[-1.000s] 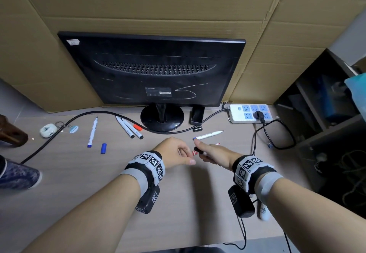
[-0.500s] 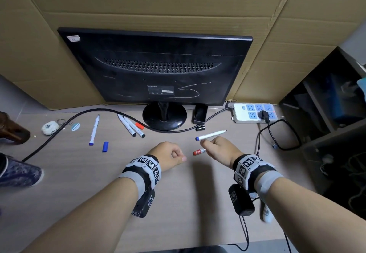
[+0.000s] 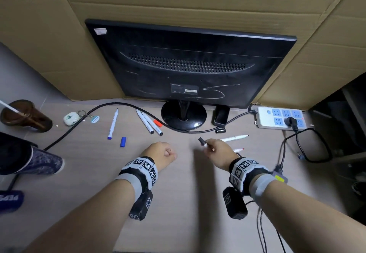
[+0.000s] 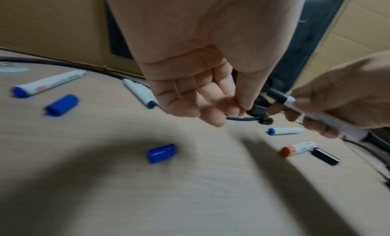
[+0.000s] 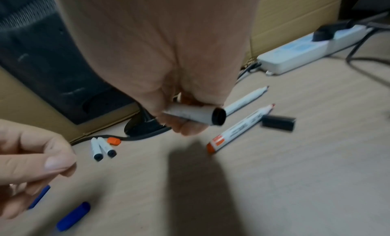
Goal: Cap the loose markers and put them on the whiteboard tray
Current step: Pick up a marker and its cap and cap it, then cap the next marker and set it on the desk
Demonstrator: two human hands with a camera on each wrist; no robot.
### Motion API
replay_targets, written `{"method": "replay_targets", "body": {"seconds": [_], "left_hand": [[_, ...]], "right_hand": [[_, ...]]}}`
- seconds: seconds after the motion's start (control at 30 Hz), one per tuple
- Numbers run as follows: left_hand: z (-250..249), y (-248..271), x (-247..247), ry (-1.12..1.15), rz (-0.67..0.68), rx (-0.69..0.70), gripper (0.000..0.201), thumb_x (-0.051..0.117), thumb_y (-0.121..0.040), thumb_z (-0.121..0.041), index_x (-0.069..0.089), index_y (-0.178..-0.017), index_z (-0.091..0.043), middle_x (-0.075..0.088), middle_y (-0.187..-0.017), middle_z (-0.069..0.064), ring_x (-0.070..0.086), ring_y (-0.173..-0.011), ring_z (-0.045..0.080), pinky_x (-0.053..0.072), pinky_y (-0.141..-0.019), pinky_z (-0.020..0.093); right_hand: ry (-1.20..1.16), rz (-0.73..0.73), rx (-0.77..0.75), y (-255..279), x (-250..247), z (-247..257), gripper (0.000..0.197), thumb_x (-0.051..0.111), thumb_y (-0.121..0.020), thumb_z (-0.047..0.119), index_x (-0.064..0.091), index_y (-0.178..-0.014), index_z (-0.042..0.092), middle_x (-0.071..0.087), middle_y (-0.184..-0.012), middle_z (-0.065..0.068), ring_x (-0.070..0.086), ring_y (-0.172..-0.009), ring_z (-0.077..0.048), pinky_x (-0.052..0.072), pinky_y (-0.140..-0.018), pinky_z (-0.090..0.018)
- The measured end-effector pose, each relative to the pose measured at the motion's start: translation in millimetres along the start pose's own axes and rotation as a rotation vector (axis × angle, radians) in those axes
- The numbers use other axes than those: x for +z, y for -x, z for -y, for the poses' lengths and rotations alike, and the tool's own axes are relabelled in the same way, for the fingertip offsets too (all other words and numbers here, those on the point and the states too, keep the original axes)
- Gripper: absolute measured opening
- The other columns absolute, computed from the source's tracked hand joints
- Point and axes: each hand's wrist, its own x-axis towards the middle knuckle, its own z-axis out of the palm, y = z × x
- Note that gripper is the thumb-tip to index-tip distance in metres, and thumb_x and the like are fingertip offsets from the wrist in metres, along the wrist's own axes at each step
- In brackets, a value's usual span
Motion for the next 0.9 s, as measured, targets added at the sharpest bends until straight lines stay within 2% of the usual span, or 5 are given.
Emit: {"method": "replay_targets", "body": {"seconds": [0.07,0.43,0.57,0.73,0.9], "left_hand": [[17,-1,-10,-0.003,-0.044,-0.060,0.019,0.067,-0.089,-0.038,0.070,-0.092,-0.019,0.073,-0.086,-0.005,0.071,-0.087,0.020,0.058,-0.081,0.034],[91,-28,-59,-0.122,-0.289,-0.332,0.021,0.053,-0.092,-0.035,0.064,-0.089,-0.018,0.072,-0.084,0.000,0.069,-0.077,0.028,0.059,-0.067,0.032],[106,-44,-82,-0.037,-0.413,-0.355,0.013,0.058,-0.090,-0.026,0.065,-0.100,-0.021,0.064,-0.112,0.005,0.065,-0.099,0.033,0.058,-0.083,0.042],[122,-61,-101,-0.021,-0.556,-0.370,0.043,0.061,-0.093,-0.018,0.055,-0.135,-0.016,0.052,-0.139,0.013,0.051,-0.127,0.034,0.044,-0.101,0.044],[149,-71,-102,-0.088,-0.472,-0.255,0.062,0.056,-0.094,-0.009,0.050,-0.147,-0.040,0.054,-0.140,-0.003,0.053,-0.125,0.028,0.043,-0.107,0.039]], "right_hand": [[0.041,-0.037,0.043,-9,12,10,0.013,0.061,-0.095,0.023,0.069,-0.105,0.023,0.069,-0.088,-0.005,0.067,-0.067,-0.025,0.044,-0.046,-0.020],[0.226,-0.080,0.215,-65,60,26,0.028,0.073,-0.080,0.025,0.056,-0.097,0.011,0.061,-0.086,-0.001,0.060,-0.085,-0.025,0.040,-0.069,-0.027],[0.224,-0.138,0.182,-74,62,32,0.032,0.076,-0.077,0.031,0.055,-0.095,0.015,0.062,-0.096,-0.005,0.060,-0.094,-0.027,0.039,-0.072,-0.027],[0.109,-0.088,-0.136,-92,76,70,0.015,0.073,-0.085,0.025,0.059,-0.088,0.020,0.060,-0.078,0.011,0.056,-0.072,-0.012,0.040,-0.071,-0.026],[0.071,0.171,-0.495,-111,116,103,0.035,0.068,-0.083,0.008,0.071,-0.114,0.024,0.064,-0.118,0.002,0.061,-0.112,-0.013,0.044,-0.108,-0.027]]}}
